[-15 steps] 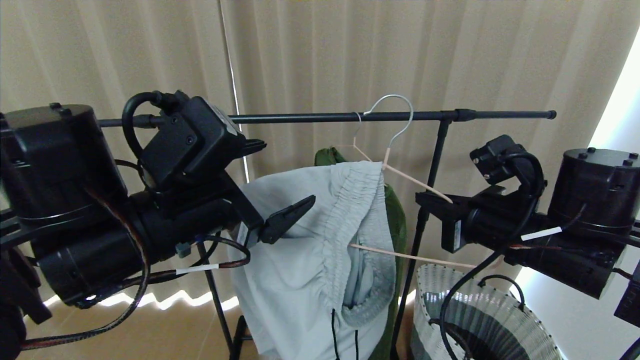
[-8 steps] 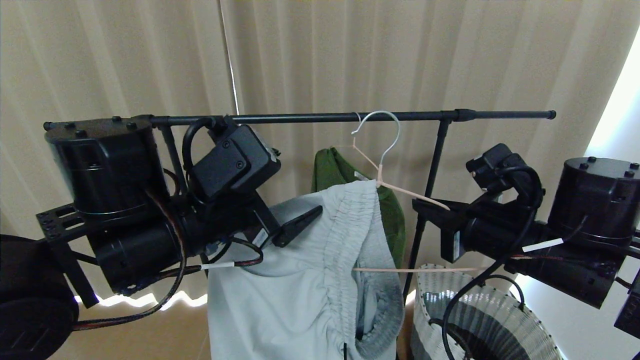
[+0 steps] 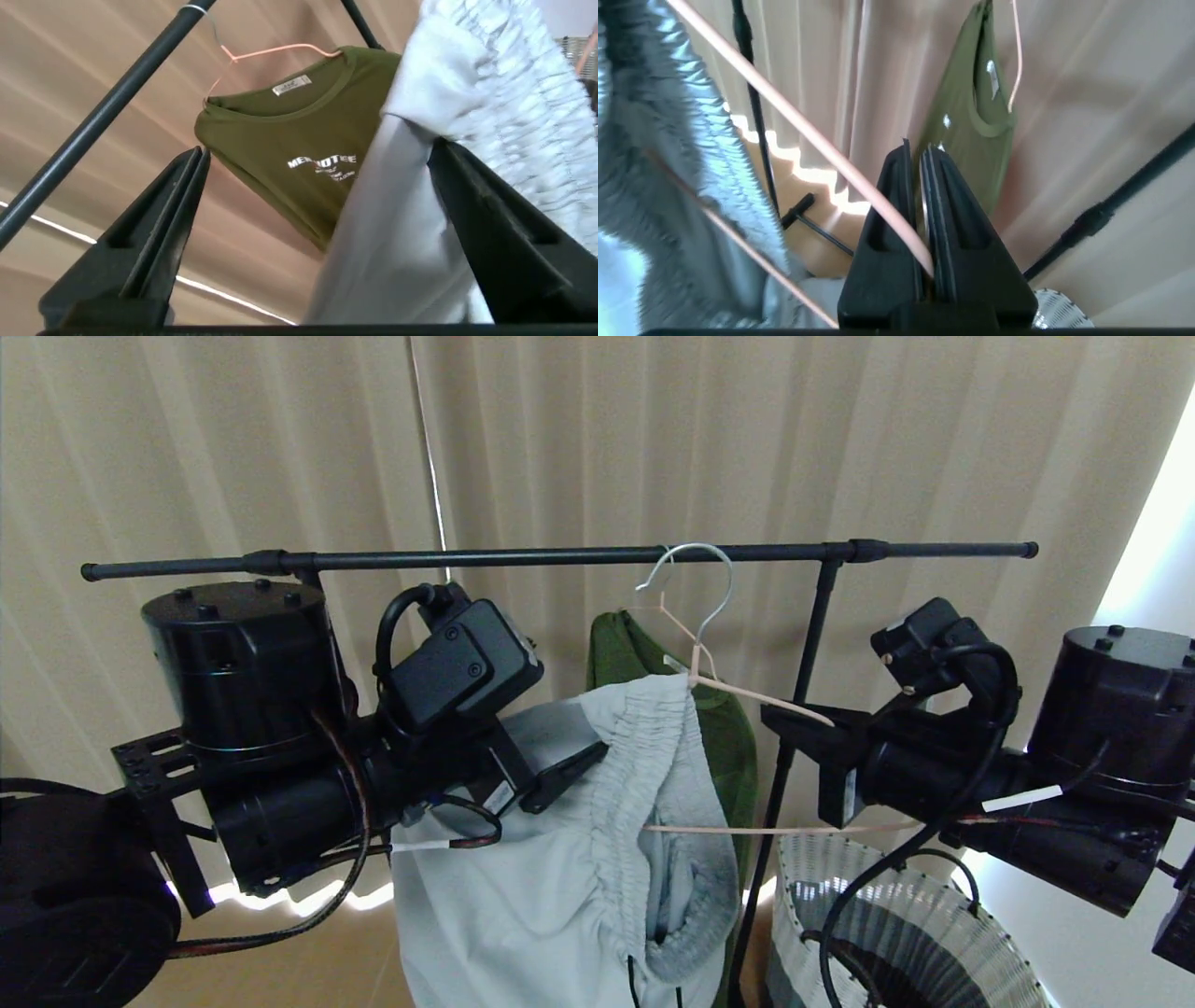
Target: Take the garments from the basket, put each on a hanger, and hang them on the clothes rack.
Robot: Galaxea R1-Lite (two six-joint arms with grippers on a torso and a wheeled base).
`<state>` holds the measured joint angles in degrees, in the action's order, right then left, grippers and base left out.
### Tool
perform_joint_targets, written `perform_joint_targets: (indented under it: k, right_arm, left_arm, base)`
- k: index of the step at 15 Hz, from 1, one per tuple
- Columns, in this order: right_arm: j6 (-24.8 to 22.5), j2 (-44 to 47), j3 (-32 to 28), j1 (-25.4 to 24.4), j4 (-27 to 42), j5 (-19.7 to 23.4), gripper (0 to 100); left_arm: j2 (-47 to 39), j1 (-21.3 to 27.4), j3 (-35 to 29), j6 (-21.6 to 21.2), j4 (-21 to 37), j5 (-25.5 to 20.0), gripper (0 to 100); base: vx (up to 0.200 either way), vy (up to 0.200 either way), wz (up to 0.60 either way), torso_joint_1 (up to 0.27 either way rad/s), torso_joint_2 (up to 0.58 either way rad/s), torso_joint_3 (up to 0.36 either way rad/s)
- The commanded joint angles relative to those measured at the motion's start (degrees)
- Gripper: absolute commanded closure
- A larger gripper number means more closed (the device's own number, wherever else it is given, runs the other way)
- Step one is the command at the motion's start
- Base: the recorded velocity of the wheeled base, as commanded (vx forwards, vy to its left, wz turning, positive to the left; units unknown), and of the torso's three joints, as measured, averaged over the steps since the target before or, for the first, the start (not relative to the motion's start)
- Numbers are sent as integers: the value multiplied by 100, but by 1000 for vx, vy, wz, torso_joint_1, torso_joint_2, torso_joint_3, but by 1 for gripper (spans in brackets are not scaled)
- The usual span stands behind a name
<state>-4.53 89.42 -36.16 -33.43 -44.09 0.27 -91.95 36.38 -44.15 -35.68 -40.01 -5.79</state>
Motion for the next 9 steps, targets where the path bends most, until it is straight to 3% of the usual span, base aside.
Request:
perform_joint_targets:
  k: [1,5,9]
  right_arm:
    - [5,-12,21,-15,-161,114,100]
    - [5,-74,100,-15,-266,210,100]
    - [5,-100,100,-15,-266,210,100]
  left_arm:
    - [-7,1,3,9,2,-1,100]
    - [11,-8,12,0,-33,-10,100]
    - [46,-8,372,9,-710,-10,100]
  base:
    - [0,0,0,0,0,0]
    - [0,0,0,0,0,0]
    - [0,0,0,0,0,0]
